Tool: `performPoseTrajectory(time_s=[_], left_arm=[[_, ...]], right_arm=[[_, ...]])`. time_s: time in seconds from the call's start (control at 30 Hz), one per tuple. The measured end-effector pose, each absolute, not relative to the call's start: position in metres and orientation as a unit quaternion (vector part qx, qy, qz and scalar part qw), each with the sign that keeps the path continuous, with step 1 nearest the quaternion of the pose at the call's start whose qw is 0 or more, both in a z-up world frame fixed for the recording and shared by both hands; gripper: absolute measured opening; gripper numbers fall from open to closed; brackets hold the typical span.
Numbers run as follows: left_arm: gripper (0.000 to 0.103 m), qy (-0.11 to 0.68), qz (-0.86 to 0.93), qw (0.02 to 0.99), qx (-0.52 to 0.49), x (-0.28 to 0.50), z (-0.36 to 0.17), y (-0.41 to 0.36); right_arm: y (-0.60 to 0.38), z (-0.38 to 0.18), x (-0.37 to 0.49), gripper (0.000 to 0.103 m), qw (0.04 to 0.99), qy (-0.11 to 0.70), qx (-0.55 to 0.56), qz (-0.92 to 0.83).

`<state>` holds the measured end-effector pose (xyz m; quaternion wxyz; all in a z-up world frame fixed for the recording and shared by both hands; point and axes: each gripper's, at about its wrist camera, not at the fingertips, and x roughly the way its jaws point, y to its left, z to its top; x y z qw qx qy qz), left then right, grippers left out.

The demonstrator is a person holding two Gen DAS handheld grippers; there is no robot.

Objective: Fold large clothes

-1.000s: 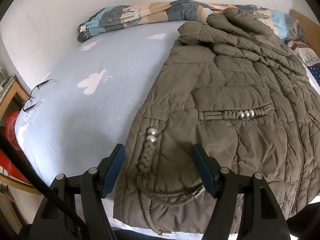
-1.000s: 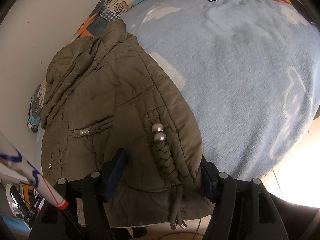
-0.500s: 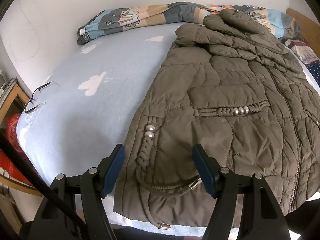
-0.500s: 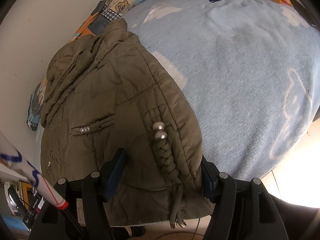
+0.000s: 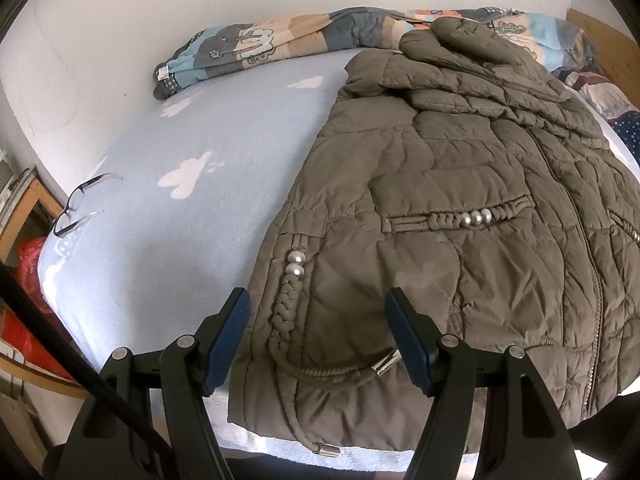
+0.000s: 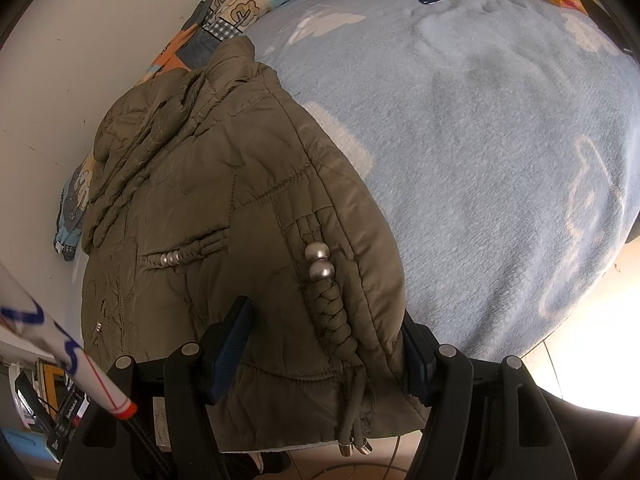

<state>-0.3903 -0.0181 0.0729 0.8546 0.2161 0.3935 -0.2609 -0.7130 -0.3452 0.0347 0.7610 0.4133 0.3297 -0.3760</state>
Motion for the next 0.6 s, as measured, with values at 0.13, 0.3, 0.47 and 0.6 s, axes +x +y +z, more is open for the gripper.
performPoseTrajectory(time_s=[0.13,0.3,0.47,0.6], left_arm=[[0.069,0.404,-0.265,0.850,0.209,-0.389,0.072,-0.017],[0.069,0.476,-0.274,0.828,0.114,-0.366,0.068,0.009],[0.069,0.542,-0.274,0.795,-0.004,-0.340,0.058,0.045],[0.069,0.586,-0.258,0.762,-0.099,-0.319,0.042,0.073]], right_arm=[[-0.345,0.035,-0.713,0.073,0.760,0.329,0.414,-0.376],[-0.345,0.033,-0.717,0.073,0.757,0.327,0.422,-0.376],[-0.346,0.033,-0.725,0.073,0.755,0.319,0.436,-0.371],[-0.351,0.031,-0.733,0.073,0.749,0.308,0.456,-0.368]])
